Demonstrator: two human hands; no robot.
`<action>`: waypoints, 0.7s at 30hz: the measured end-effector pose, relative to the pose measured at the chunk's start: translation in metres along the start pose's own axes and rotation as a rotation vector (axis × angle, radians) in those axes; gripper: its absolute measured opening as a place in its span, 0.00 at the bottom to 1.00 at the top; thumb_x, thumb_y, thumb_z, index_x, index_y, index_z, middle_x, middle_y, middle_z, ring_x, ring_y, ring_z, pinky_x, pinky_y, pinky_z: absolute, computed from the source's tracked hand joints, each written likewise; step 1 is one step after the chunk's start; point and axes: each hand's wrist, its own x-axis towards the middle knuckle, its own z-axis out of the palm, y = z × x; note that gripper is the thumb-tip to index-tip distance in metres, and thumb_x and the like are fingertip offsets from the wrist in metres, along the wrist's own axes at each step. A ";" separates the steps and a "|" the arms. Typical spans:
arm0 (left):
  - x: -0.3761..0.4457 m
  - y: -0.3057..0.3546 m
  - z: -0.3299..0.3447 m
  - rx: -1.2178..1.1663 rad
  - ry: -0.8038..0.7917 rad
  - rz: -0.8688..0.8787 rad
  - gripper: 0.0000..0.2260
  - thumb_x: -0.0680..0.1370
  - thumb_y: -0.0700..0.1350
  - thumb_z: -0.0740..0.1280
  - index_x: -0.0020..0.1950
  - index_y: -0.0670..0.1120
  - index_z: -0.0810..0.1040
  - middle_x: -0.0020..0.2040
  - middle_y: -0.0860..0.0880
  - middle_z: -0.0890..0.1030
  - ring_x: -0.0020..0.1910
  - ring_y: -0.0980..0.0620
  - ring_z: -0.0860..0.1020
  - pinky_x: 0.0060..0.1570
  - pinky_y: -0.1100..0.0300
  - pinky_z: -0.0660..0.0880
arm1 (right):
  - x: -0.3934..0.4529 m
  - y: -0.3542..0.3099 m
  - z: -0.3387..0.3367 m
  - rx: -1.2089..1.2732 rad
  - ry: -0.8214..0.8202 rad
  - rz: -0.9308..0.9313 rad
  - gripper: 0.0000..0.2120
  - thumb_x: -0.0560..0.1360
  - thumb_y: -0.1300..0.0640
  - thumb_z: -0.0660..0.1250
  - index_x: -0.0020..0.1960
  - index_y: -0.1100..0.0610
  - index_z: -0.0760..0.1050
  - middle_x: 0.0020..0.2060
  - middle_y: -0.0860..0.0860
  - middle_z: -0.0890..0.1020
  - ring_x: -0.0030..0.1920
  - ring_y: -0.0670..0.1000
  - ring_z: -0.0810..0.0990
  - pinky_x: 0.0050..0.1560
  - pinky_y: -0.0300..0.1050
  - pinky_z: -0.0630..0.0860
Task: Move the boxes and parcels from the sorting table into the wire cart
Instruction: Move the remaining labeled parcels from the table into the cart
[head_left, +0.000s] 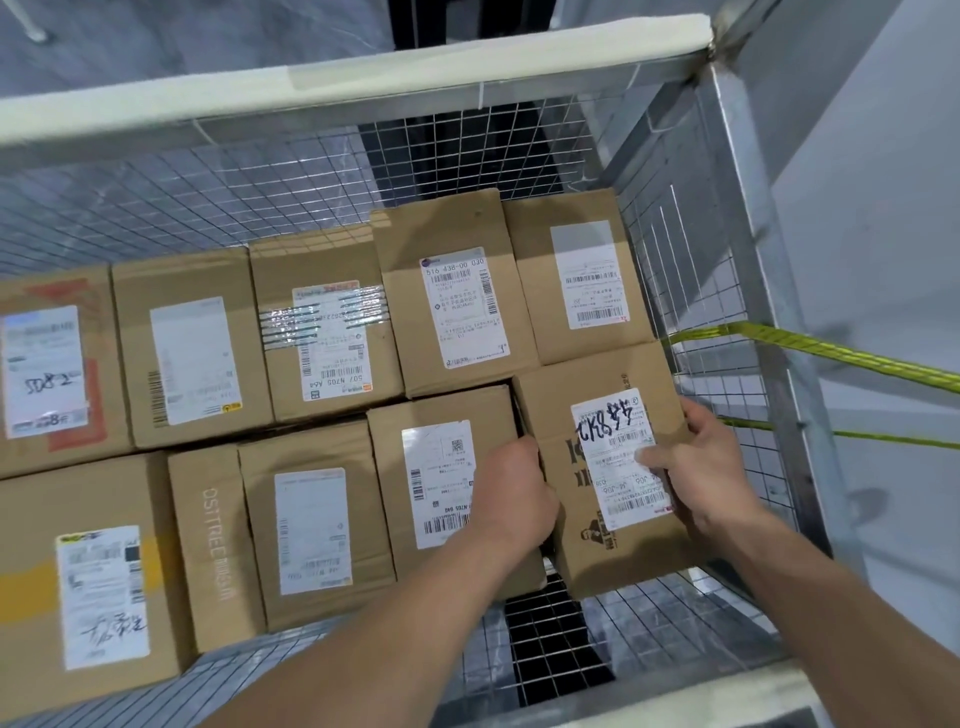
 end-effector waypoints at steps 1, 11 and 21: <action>0.001 0.000 0.000 -0.003 -0.004 -0.007 0.08 0.76 0.32 0.65 0.51 0.40 0.81 0.48 0.46 0.83 0.46 0.49 0.79 0.44 0.58 0.78 | 0.001 0.000 0.000 0.004 0.011 0.000 0.29 0.70 0.79 0.69 0.58 0.48 0.75 0.43 0.48 0.86 0.42 0.50 0.87 0.34 0.49 0.83; 0.016 0.003 -0.001 0.236 -0.040 -0.023 0.11 0.77 0.31 0.62 0.39 0.44 0.73 0.39 0.48 0.75 0.40 0.49 0.75 0.37 0.58 0.72 | 0.015 0.014 0.004 -0.078 0.025 0.012 0.32 0.70 0.76 0.72 0.64 0.48 0.71 0.52 0.51 0.85 0.48 0.55 0.86 0.45 0.58 0.85; 0.022 0.004 0.002 0.311 0.015 0.040 0.11 0.77 0.31 0.64 0.51 0.45 0.67 0.38 0.50 0.74 0.35 0.51 0.74 0.32 0.56 0.72 | 0.026 0.027 0.003 -0.247 -0.062 -0.013 0.34 0.76 0.71 0.70 0.75 0.49 0.64 0.53 0.47 0.84 0.52 0.51 0.85 0.44 0.47 0.84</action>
